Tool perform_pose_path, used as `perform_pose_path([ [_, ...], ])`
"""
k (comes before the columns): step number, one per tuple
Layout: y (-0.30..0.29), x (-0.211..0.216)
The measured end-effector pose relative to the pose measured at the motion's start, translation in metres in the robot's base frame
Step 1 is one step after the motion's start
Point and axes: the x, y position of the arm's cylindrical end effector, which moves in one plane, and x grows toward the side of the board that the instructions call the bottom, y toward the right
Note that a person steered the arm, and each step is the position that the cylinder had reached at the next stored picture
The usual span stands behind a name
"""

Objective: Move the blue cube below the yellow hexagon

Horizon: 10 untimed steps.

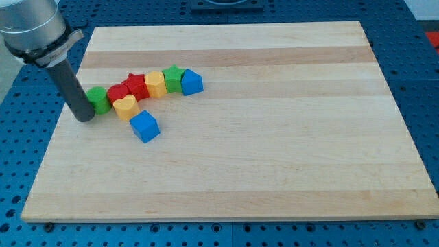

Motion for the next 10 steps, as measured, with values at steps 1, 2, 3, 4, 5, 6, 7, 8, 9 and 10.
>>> perform_pose_path([
  [1, 0.004, -0.007],
  [2, 0.008, -0.035],
  [3, 0.008, -0.04],
  [4, 0.007, -0.022],
  [5, 0.008, 0.009],
  [6, 0.015, 0.018],
  [7, 0.033, 0.023],
  [8, 0.044, 0.053],
  [9, 0.05, 0.09],
  [10, 0.083, 0.094],
])
